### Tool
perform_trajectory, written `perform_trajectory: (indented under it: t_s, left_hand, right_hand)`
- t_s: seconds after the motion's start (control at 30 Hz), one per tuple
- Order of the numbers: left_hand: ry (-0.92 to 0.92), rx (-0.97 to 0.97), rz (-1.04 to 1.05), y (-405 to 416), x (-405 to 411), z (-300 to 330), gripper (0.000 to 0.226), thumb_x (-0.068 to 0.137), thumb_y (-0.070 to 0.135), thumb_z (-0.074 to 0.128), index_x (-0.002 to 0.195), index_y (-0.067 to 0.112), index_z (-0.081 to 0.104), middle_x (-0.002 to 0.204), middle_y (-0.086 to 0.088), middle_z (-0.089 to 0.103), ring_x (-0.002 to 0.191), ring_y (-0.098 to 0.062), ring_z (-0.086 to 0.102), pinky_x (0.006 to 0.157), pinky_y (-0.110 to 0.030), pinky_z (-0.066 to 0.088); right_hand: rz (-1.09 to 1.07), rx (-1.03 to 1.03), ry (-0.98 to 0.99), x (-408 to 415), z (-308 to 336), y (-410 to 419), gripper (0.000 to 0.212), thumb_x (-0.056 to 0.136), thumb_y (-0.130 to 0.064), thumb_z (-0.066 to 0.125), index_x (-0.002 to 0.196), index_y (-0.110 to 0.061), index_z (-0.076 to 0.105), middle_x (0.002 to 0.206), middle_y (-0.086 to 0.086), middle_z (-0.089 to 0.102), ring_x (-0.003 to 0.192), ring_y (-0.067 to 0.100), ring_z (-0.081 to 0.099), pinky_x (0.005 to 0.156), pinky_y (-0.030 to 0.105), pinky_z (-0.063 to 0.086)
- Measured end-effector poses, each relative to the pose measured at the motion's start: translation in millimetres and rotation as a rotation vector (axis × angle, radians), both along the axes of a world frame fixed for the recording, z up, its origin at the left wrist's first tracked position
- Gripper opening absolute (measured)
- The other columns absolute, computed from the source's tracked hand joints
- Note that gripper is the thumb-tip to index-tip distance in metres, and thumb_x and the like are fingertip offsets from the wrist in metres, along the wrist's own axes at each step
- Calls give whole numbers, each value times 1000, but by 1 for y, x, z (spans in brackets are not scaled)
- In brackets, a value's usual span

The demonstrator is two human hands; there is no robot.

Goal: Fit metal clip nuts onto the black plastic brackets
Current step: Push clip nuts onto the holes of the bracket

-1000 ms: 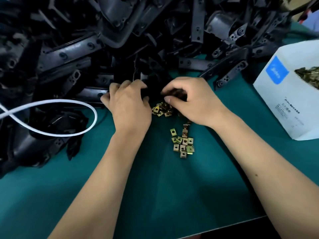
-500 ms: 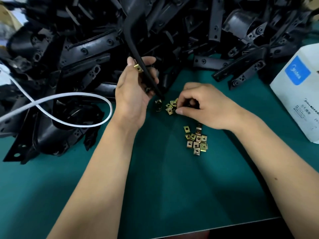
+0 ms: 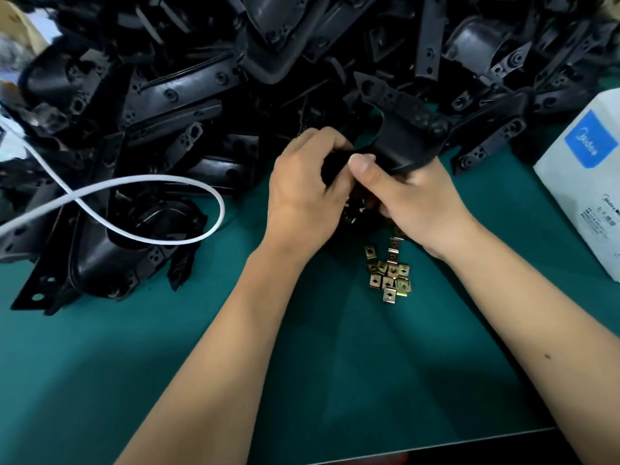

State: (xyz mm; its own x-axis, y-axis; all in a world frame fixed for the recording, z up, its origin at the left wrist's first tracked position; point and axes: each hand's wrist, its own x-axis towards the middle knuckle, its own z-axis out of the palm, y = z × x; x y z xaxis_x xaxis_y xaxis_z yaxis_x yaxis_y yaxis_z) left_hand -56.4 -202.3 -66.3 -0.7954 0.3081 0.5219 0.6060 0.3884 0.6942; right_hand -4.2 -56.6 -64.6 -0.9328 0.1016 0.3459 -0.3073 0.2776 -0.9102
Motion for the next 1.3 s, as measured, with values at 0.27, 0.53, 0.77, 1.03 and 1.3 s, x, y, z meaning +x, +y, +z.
perform_trajectory:
  t_s: [0.27,0.53,0.77,1.03,1.3]
  left_hand:
    - [-131,274,16,-18,-11,11,10,92,27,76,85,24,72,76,18,68,76,1,63,75,-22,48]
    - [-548,685,73,-24,-13,20,52,112,47,26,88,18,62,83,-2,68,76,-15,62,67,-31,42]
    - [-785,957,-202,-29,-10,23,89,94,83,11,107,11,62,94,-6,59,81,-19,53,73,-29,40]
    - [-827,991,-157,-24,-3,27,13,101,1,56,96,13,52,81,-1,53,70,-11,50,82,-30,45]
    - [-876,873,-201,-22,-10,17,56,108,57,31,107,11,63,82,-5,66,59,-20,59,59,-28,51]
  right_hand:
    - [-67,352,-34,-2,-4,7,36,87,-57,70,100,-23,73,91,-10,71,91,11,65,78,25,49]
    - [95,1048,-135,-3,-3,-14,60,94,-61,52,150,-39,50,153,-15,45,136,18,32,103,45,30]
    - [205,834,-90,-3,4,-19,23,93,-31,75,108,-14,72,109,0,60,108,17,52,98,46,45]
    - [103,759,-80,0,1,-6,18,90,-22,78,91,-13,63,86,-5,59,80,15,54,74,35,46]
    - [-131,249,-91,-2,-4,10,4,91,-20,78,90,-21,75,78,-3,72,68,13,64,66,26,53]
